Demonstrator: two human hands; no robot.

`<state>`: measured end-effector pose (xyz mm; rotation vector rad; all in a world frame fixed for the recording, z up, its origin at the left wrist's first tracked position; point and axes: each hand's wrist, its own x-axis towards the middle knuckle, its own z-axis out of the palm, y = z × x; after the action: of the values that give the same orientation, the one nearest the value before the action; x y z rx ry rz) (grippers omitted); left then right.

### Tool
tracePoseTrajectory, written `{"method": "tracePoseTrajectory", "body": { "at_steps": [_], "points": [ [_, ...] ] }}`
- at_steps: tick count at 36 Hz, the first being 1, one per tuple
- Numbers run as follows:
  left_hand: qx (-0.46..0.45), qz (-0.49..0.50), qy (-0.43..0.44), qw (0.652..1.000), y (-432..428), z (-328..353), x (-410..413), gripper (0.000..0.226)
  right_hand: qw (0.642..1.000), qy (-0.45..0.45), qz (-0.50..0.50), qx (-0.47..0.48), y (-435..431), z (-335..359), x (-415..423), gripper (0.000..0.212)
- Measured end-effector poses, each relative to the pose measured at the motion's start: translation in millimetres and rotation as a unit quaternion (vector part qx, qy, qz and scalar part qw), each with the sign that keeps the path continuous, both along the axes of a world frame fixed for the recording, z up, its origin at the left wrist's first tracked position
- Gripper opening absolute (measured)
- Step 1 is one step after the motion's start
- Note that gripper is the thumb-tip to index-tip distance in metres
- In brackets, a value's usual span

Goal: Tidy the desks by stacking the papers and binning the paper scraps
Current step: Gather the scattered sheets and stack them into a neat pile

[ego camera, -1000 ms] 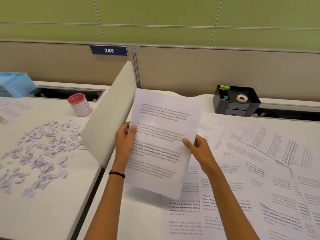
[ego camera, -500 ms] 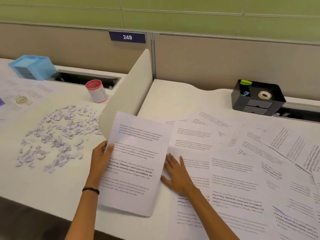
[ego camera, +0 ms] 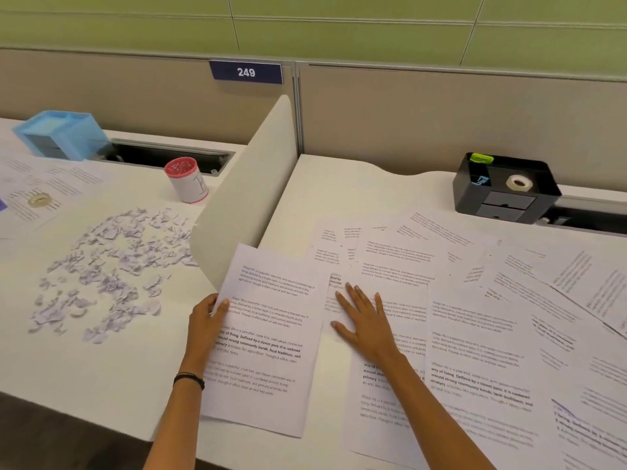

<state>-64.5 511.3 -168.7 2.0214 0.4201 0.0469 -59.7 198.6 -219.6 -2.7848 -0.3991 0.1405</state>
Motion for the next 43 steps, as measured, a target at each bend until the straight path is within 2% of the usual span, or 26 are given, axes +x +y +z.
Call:
{"method": "tracePoseTrajectory", "body": {
  "at_steps": [13,20,23,25,27,31,36,39,43],
  "points": [
    [0.159,-0.016,0.098,0.982,-2.2,-3.2,1.9,0.020,1.000,0.002,-0.031,0.003,-27.8,-0.9,16.7,0.077],
    [0.372,-0.013,0.120,0.920,-18.6,15.5,9.6,0.037,0.999,0.004,-0.032,0.010,-28.2,-2.1,17.5,0.077],
    [0.426,-0.045,0.146,0.892,-38.6,29.3,18.7,0.042,0.999,0.001,-0.030,0.011,-29.1,-1.0,17.1,0.075],
    [0.430,-0.067,0.141,0.889,-52.8,37.2,25.4,0.046,0.999,0.000,-0.028,0.024,-31.4,2.2,17.9,0.071],
    [0.408,-0.088,0.115,0.902,-68.3,41.6,34.9,0.047,0.998,-0.001,-0.031,0.062,-36.9,7.2,20.9,0.065],
    [0.296,-0.142,0.065,0.942,-102.5,37.7,60.8,0.043,0.987,-0.018,-0.058,0.147,-57.3,20.3,29.5,0.063],
    [0.210,-0.205,0.055,0.954,-150.7,26.2,98.7,0.044,0.973,-0.076,-0.148,0.160,-97.8,23.8,41.0,0.041],
    [0.204,-0.203,0.064,0.956,-173.7,17.8,119.0,0.054,0.956,-0.086,-0.216,0.177,-122.1,22.4,46.1,0.034],
    [0.241,-0.171,0.080,0.952,-192.0,7.4,140.2,0.060,0.923,-0.087,-0.315,0.201,-146.6,24.9,52.3,0.037]
  ]
}}
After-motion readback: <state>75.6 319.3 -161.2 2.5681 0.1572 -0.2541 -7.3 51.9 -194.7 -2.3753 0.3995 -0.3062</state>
